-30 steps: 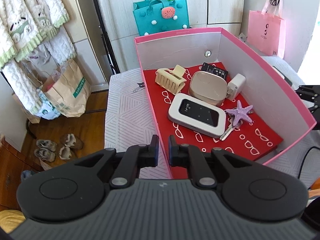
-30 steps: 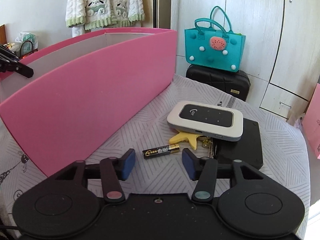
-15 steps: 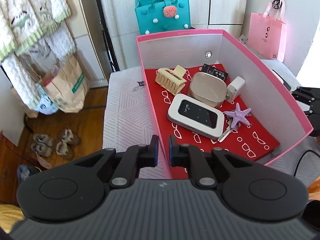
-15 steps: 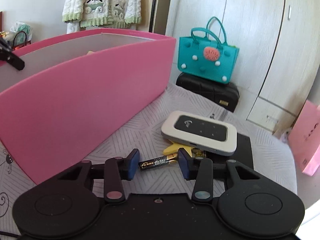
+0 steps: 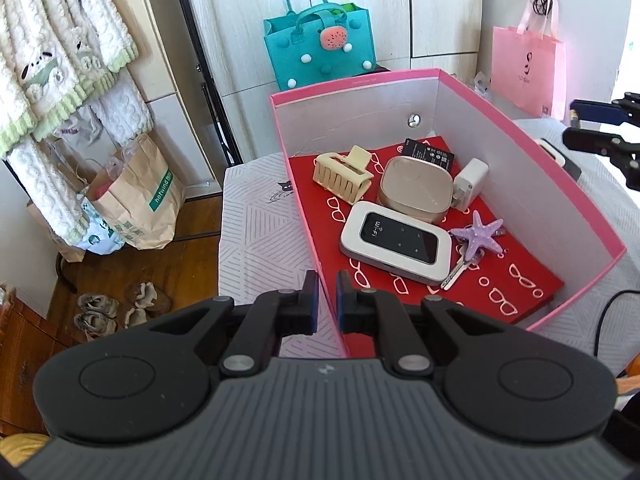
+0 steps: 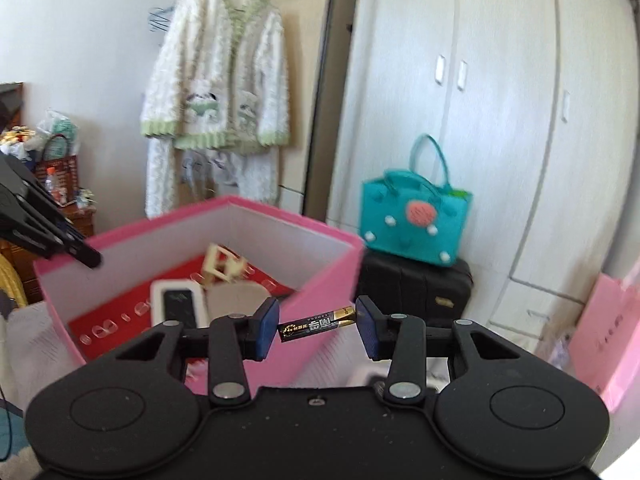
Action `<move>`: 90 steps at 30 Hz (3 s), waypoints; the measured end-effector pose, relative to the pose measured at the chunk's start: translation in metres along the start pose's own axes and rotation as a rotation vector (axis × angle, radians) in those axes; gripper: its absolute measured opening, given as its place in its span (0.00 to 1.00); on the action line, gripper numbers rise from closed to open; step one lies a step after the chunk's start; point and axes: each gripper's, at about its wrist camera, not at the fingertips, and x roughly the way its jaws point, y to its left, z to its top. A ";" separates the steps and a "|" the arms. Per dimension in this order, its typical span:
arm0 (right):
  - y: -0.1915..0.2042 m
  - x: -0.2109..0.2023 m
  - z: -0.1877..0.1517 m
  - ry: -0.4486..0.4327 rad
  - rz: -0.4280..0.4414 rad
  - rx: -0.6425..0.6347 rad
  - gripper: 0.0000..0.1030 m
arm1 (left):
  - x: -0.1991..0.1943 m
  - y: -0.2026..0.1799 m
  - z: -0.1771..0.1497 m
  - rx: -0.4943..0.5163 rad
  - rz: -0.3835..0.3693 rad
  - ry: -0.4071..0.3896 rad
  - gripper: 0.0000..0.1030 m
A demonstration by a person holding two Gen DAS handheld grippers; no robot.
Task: Organize rigid objects
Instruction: 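Lift the AA battery into the pink box and open the right tool, then grasp the white XOZ router on the table with the right tool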
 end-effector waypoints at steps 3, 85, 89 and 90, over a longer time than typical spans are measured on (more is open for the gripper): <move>0.015 0.014 0.014 0.015 0.112 -0.002 0.46 | -0.001 0.000 -0.001 -0.005 -0.004 -0.005 0.08; -0.128 0.111 -0.054 0.422 0.457 0.145 0.90 | -0.003 0.001 -0.002 -0.008 -0.034 -0.014 0.09; -0.112 0.094 -0.061 0.421 0.423 0.062 0.90 | -0.003 0.001 -0.002 -0.007 -0.033 -0.014 0.09; -0.108 0.091 -0.062 0.425 0.417 0.049 0.89 | -0.003 0.001 -0.002 -0.007 -0.032 -0.014 0.09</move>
